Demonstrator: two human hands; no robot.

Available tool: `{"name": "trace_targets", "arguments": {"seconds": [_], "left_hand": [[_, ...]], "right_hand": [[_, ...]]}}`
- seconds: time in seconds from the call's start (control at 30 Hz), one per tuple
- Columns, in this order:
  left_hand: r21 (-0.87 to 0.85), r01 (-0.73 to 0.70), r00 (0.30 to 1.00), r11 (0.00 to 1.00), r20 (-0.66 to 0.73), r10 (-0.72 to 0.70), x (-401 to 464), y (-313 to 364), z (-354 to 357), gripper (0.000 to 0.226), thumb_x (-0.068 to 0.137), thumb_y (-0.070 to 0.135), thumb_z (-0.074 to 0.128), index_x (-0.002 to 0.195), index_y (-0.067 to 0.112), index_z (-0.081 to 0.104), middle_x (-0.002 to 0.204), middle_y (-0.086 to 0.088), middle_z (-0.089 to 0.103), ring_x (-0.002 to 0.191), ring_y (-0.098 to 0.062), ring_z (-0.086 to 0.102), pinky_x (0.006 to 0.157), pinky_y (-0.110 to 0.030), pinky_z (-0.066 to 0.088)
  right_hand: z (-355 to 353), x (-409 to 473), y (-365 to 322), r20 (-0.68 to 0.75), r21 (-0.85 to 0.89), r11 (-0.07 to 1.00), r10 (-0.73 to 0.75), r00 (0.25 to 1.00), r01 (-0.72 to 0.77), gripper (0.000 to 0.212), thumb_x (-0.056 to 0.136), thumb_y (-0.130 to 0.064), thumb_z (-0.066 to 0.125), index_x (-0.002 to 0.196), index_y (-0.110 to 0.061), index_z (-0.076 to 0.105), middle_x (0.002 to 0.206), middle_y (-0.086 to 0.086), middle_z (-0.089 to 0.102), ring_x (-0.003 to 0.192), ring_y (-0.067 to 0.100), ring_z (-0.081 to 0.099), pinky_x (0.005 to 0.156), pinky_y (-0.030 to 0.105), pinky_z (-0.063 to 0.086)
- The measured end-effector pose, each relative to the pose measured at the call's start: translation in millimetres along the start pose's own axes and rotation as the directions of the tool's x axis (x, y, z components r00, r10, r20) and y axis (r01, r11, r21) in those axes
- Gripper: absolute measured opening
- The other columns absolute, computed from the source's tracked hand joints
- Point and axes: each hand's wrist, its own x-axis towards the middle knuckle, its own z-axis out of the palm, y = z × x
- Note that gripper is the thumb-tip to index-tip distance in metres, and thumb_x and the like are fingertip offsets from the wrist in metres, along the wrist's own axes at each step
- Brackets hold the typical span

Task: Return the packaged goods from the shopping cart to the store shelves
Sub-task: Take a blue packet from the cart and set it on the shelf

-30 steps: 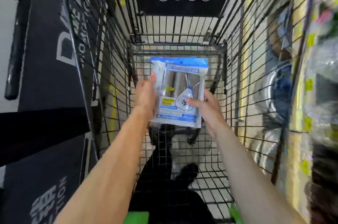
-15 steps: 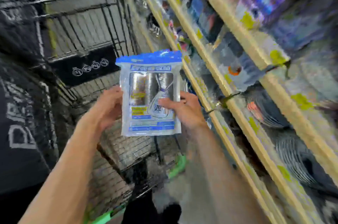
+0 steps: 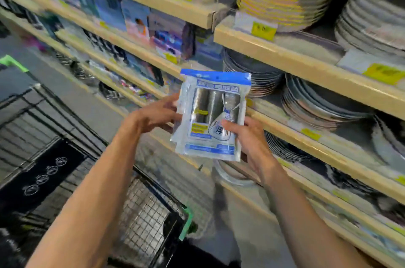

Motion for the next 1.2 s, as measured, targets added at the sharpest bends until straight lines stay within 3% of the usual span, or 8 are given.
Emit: {"name": "trace_targets", "arguments": {"seconds": [0.3,0.4,0.53,0.63,0.83,0.97,1.07,1.2], "left_hand": [[-0.030,-0.187,0.981,0.982,0.046,0.188,85,28,-84,0.079,0.074,-0.018,0.054,0.132,0.035,0.050,0.087,-0.001,0.075,0.072,-0.013,0.069,0.061,-0.025,0.050],[-0.071,-0.253,0.967,0.965,0.019,0.255,118,32,-108,0.068,0.071,0.000,0.068,0.128,0.032,0.053,0.096,-0.009,0.073,0.084,-0.025,0.063,0.072,-0.036,0.044],[-0.151,-0.308,0.951,0.939,-0.063,0.301,159,43,-118,0.073,0.088,-0.003,0.067,0.149,0.017,0.033,0.100,-0.002,0.071,0.075,-0.006,0.068,0.064,-0.016,0.052],[-0.227,-0.312,0.949,0.923,-0.126,0.290,179,48,-111,0.080,0.093,0.000,0.063,0.156,0.009,0.016,0.132,-0.015,0.059,0.098,-0.016,0.063,0.079,-0.021,0.053],[-0.349,-0.403,0.908,0.846,-0.271,0.321,193,39,-99,0.066,0.095,-0.003,0.059,0.148,0.001,0.020,0.100,-0.002,0.065,0.086,-0.007,0.062,0.081,-0.018,0.052],[-0.372,-0.416,0.893,0.830,-0.340,0.295,202,50,-98,0.074,0.093,0.007,0.065,0.151,0.003,0.018,0.118,-0.013,0.054,0.109,-0.018,0.057,0.103,-0.032,0.046],[-0.156,-0.458,0.839,0.875,-0.400,0.368,207,45,-86,0.034,0.088,0.007,0.068,0.105,0.008,0.039,0.085,-0.002,0.044,0.075,-0.013,0.047,0.071,-0.030,0.043],[0.455,-0.406,0.672,0.793,-0.440,0.596,208,35,-91,0.037,0.086,0.035,0.071,0.096,0.004,0.055,0.079,-0.010,0.066,0.071,-0.030,0.057,0.066,-0.036,0.044]], "right_hand": [[60,55,-27,-0.180,-0.055,0.990,-0.136,0.974,0.128,0.013,0.077,-0.011,0.082,0.084,-0.020,0.076,0.081,-0.003,0.078,0.079,0.016,0.076,0.077,0.036,0.061],[77,68,-26,-0.269,-0.080,0.986,-0.162,0.950,0.146,0.014,0.075,-0.015,0.083,0.086,-0.009,0.076,0.087,0.011,0.078,0.083,0.029,0.075,0.078,0.043,0.061],[89,78,-15,-0.353,-0.042,0.993,-0.118,0.928,0.110,0.023,0.079,-0.012,0.080,0.078,0.006,0.067,0.071,0.016,0.070,0.061,0.018,0.062,0.054,0.023,0.048],[90,80,-6,-0.335,0.003,0.996,-0.084,0.939,0.090,0.021,0.081,-0.010,0.078,0.091,0.007,0.070,0.081,0.009,0.073,0.068,0.015,0.066,0.059,0.022,0.049],[102,86,-8,-0.331,0.162,0.984,-0.016,0.943,0.074,0.019,0.084,-0.009,0.074,0.102,-0.005,0.075,0.099,0.010,0.078,0.086,0.018,0.074,0.066,0.022,0.055],[103,91,-6,-0.347,0.193,0.979,0.006,0.938,0.065,0.018,0.084,-0.012,0.074,0.102,-0.008,0.075,0.100,0.009,0.078,0.090,0.019,0.073,0.074,0.026,0.053],[105,95,-3,-0.362,0.185,0.980,0.006,0.932,0.066,0.018,0.084,-0.011,0.074,0.102,-0.007,0.075,0.099,0.010,0.078,0.092,0.022,0.073,0.081,0.031,0.052],[102,99,-9,-0.366,0.212,0.972,-0.015,0.930,0.099,0.023,0.085,-0.005,0.072,0.108,-0.002,0.072,0.096,0.010,0.078,0.083,0.018,0.075,0.066,0.020,0.055]]}}
